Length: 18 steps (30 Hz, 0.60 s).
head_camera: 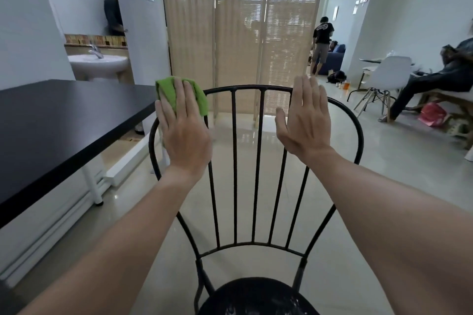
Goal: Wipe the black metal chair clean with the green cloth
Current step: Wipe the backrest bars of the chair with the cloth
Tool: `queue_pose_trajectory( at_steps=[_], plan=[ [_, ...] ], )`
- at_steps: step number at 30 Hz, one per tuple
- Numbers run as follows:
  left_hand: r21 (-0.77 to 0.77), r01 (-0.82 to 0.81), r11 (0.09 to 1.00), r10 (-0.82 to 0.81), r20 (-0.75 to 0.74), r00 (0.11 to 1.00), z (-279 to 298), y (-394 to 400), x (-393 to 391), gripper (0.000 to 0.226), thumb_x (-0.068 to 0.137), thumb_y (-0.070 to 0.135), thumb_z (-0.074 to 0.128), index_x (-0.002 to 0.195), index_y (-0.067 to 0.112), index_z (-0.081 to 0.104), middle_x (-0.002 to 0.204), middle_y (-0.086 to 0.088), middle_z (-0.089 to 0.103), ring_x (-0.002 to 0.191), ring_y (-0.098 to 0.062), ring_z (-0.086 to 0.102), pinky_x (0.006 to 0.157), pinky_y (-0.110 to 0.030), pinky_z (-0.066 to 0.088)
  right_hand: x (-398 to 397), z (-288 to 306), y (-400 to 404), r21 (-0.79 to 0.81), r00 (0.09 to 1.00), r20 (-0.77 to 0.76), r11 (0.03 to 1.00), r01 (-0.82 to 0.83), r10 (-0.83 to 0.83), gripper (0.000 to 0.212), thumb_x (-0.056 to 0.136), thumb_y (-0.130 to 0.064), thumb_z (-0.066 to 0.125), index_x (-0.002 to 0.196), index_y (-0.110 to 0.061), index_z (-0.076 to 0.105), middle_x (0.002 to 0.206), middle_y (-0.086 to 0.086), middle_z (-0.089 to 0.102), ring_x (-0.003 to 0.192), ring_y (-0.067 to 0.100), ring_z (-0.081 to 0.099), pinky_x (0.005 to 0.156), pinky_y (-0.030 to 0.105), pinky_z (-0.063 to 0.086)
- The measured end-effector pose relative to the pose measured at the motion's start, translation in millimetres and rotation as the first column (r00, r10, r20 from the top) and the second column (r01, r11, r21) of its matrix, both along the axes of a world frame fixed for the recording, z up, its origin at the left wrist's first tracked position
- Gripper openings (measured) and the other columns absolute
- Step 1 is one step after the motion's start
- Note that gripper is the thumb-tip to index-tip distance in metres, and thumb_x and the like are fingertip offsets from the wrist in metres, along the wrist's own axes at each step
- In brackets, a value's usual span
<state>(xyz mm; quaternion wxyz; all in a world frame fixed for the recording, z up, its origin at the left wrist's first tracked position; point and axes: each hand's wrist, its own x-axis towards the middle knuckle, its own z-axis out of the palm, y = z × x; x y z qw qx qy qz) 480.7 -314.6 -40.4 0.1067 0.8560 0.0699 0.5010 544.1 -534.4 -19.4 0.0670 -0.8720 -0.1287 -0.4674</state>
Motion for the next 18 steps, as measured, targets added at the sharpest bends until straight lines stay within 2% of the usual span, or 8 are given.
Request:
queue_pose_trajectory(
  at_steps=[3, 6, 9, 13, 15, 17, 18],
  plan=[
    [0.085, 0.032, 0.996, -0.031, -0.011, 0.999, 9.7, -30.9, 20.3, 0.064, 0.093, 0.009, 0.038, 0.154, 0.000, 0.020, 0.162, -0.019, 0.019, 0.148, -0.045, 0.015, 0.122, -0.056, 0.009, -4.2, -6.2, -18.2, 0.069, 0.998, -0.009, 0.995, 0.070, -0.069, 0.078, 0.097, -0.041, 0.036, 0.152, 0.005, 0.007, 0.161, 0.025, 0.008, 0.151, 0.033, 0.002, 0.123, 0.045, -0.001],
    [0.118, 0.055, 0.992, -0.054, -0.011, 0.998, 16.5, -60.4, 34.3, 0.067, 0.089, 0.005, 0.047, 0.152, -0.001, 0.026, 0.159, -0.021, 0.027, 0.146, -0.045, 0.023, 0.121, -0.057, 0.012, -10.4, -13.6, -36.4, 0.033, 0.998, -0.019, 0.998, 0.059, -0.058, 0.082, 0.096, -0.045, 0.037, 0.152, 0.006, 0.006, 0.161, 0.025, 0.006, 0.151, 0.033, 0.001, 0.123, 0.046, 0.001],
    [0.211, 0.187, 0.960, -0.177, -0.063, 0.982, 19.1, -89.4, 40.6, 0.062, 0.091, 0.008, 0.035, 0.152, -0.001, 0.026, 0.160, -0.019, 0.027, 0.146, -0.045, 0.022, 0.121, -0.057, 0.014, -14.4, -21.3, -47.4, 0.068, 0.993, -0.053, 0.992, 0.108, -0.104, 0.084, 0.095, -0.049, 0.034, 0.153, 0.006, 0.008, 0.161, 0.025, 0.007, 0.151, 0.034, 0.002, 0.123, 0.047, 0.004],
    [0.425, 0.348, 0.836, -0.311, -0.155, 0.938, 24.6, -130.5, 45.6, 0.065, 0.092, 0.015, 0.037, 0.154, 0.003, 0.023, 0.161, -0.015, 0.024, 0.145, -0.044, 0.024, 0.122, -0.052, 0.015, -16.5, -24.9, -51.6, 0.042, 0.991, -0.070, 0.992, 0.117, -0.114, 0.084, 0.094, -0.050, 0.032, 0.152, 0.006, 0.008, 0.161, 0.026, 0.008, 0.151, 0.036, 0.003, 0.123, 0.048, 0.006],
    [0.523, 0.400, 0.753, -0.336, -0.217, 0.916, 27.8, -135.0, 47.7, 0.067, 0.090, 0.015, 0.030, 0.156, 0.005, 0.020, 0.163, -0.013, 0.020, 0.146, -0.041, 0.025, 0.122, -0.050, 0.017, -16.5, -24.7, -51.8, 0.035, 0.991, -0.067, 0.993, 0.114, -0.112, 0.084, 0.093, -0.049, 0.032, 0.152, 0.006, 0.008, 0.161, 0.026, 0.008, 0.151, 0.036, 0.003, 0.123, 0.048, 0.006],
    [0.605, 0.377, 0.701, -0.295, -0.235, 0.926, 29.9, -124.1, 50.5, 0.067, 0.090, 0.011, 0.026, 0.156, 0.006, 0.017, 0.164, -0.013, 0.018, 0.146, -0.038, 0.027, 0.121, -0.048, 0.020, -16.3, -25.3, -52.4, 0.025, 0.991, -0.061, 0.993, 0.118, -0.116, 0.084, 0.094, -0.049, 0.032, 0.153, 0.005, 0.007, 0.161, 0.026, 0.007, 0.151, 0.035, 0.002, 0.123, 0.047, 0.005],
    [0.623, 0.336, 0.706, -0.259, -0.215, 0.942, 30.7, -114.6, 50.4, 0.066, 0.091, 0.008, 0.026, 0.156, 0.006, 0.016, 0.163, -0.013, 0.018, 0.145, -0.039, 0.029, 0.121, -0.048, 0.022, -16.0, -25.7, -52.7, 0.020, 0.991, -0.058, 0.992, 0.122, -0.121, 0.084, 0.094, -0.049, 0.032, 0.153, 0.005, 0.007, 0.161, 0.025, 0.006, 0.151, 0.035, 0.001, 0.123, 0.046, 0.003]
  ],
)
